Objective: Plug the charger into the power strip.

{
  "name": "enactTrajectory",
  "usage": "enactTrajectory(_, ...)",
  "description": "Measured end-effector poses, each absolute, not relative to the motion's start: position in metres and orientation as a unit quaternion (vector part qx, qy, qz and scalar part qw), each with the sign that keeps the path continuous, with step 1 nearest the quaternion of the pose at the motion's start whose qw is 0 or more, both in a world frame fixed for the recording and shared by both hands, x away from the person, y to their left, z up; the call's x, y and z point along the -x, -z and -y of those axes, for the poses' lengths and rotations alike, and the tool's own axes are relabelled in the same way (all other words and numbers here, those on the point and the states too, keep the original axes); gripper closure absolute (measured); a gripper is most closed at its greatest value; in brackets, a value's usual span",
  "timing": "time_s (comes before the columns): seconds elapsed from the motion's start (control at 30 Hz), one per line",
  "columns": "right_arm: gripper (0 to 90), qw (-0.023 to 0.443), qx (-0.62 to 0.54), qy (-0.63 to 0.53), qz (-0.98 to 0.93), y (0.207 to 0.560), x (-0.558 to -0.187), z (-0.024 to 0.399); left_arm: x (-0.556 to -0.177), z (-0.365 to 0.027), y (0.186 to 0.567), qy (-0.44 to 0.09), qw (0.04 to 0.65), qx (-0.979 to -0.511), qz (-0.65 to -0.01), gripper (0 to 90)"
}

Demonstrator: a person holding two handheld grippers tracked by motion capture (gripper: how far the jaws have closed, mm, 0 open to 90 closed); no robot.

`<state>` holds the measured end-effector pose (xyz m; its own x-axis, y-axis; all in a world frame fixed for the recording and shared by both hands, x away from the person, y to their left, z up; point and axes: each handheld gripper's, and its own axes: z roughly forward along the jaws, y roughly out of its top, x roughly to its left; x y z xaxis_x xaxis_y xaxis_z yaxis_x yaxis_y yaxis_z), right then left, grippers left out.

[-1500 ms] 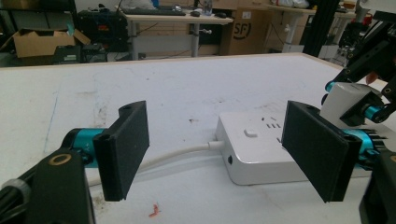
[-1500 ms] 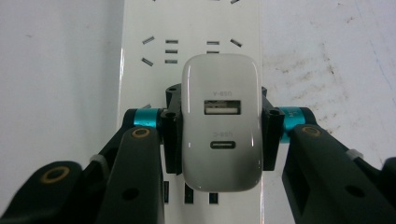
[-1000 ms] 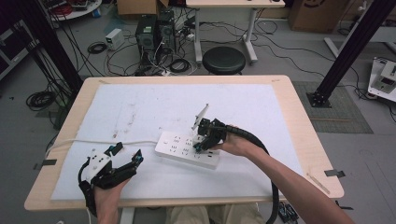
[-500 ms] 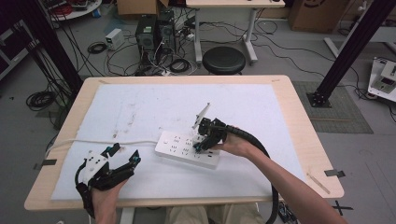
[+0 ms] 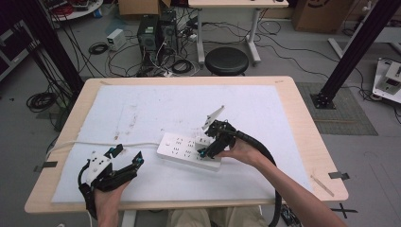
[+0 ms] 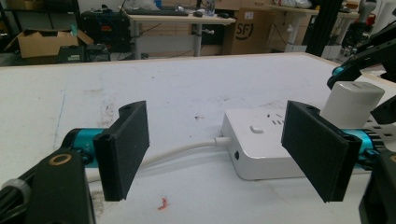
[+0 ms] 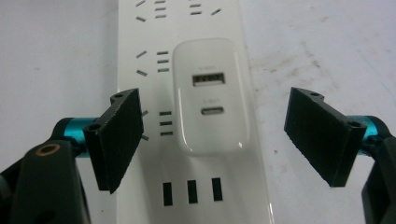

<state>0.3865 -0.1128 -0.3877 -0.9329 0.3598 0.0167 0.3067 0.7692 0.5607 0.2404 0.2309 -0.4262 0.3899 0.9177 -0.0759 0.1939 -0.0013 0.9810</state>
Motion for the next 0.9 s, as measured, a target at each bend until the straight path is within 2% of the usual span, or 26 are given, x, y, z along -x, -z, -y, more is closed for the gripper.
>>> enactTrajectory(0.13,20.2,0.047,-0.2,-0.322,-0.924,0.385,-0.383,0.127,-0.243,-0.229,0.426,-0.327,0.55,-0.631,-0.439,23.4)
enactTrajectory(0.23,20.1,0.087,-0.22,-0.364,-0.901,0.378,-0.37,0.15,-0.246,-0.229,0.426,-0.326,0.551,-0.631,-0.438,23.4)
enactTrajectory(0.7,20.2,0.123,-0.261,-0.42,-0.861,0.384,-0.343,0.187,-0.251,-0.227,0.424,-0.321,0.553,-0.64,-0.426,23.4)
enactTrajectory(0.73,20.2,0.144,-0.268,-0.431,-0.849,0.386,-0.335,0.198,-0.252,-0.227,0.424,-0.321,0.554,-0.638,-0.428,23.4)
enactTrajectory(0.9,20.1,0.173,-0.286,-0.448,-0.829,0.389,-0.326,0.213,-0.253,-0.226,0.424,-0.321,0.553,-0.638,-0.429,23.4)
